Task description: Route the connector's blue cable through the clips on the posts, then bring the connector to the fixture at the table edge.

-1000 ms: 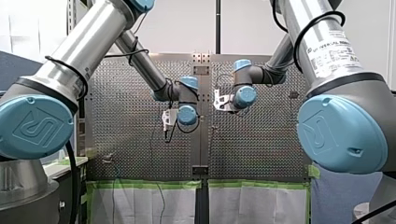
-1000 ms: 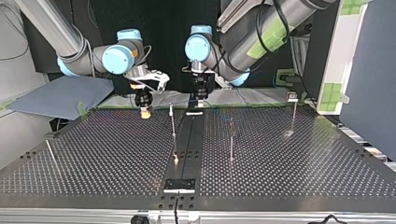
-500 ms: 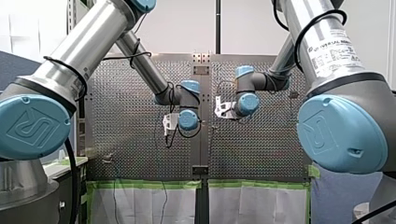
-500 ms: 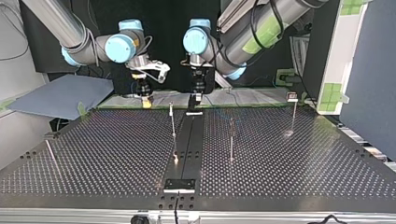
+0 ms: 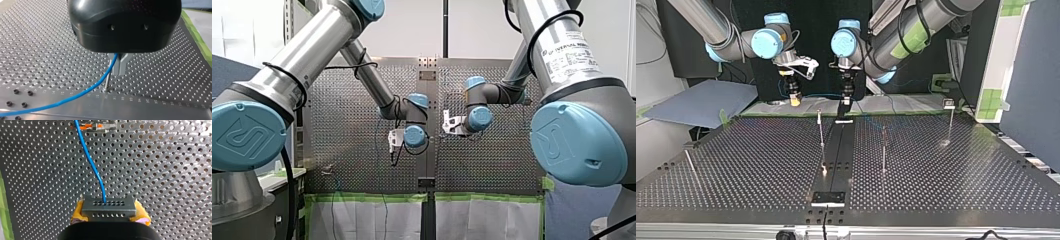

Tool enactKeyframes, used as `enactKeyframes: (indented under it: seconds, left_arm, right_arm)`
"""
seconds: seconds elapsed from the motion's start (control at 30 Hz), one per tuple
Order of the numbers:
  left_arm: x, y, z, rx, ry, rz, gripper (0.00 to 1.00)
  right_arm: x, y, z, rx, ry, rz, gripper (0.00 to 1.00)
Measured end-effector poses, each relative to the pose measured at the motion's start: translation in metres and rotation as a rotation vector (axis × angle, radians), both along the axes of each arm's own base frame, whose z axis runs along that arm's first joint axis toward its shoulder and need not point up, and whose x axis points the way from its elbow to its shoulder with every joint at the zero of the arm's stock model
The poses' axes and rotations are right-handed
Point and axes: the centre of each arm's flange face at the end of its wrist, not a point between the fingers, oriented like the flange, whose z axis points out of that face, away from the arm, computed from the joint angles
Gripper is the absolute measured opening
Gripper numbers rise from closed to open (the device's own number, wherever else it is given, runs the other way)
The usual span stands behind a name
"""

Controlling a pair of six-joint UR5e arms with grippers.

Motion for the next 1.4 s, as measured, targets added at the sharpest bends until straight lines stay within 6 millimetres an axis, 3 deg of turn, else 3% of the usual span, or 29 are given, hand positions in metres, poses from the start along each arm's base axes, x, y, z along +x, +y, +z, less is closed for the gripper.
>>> enactKeyframes:
  seconds: [0.5, 0.9, 1.4]
  left_arm:
    - [0.006, -0.007, -0.015, 0.002, 0.014, -0.013, 0.0]
    - [0.011, -0.014, -0.01, -0.008, 0.004, -0.018, 0.0]
    - [0.027, -0.036, -0.022, -0.025, 0.02, -0.032, 0.0]
  right_arm:
    - [-0.01, -0.01, -0.006, -0.031, -0.034, -0.019, 0.0]
    - [-0.021, -0.024, -0.011, -0.045, -0.055, -0.015, 0.0]
    - [-0.031, -0.037, -0.033, -0.023, -0.052, 0.005, 0.0]
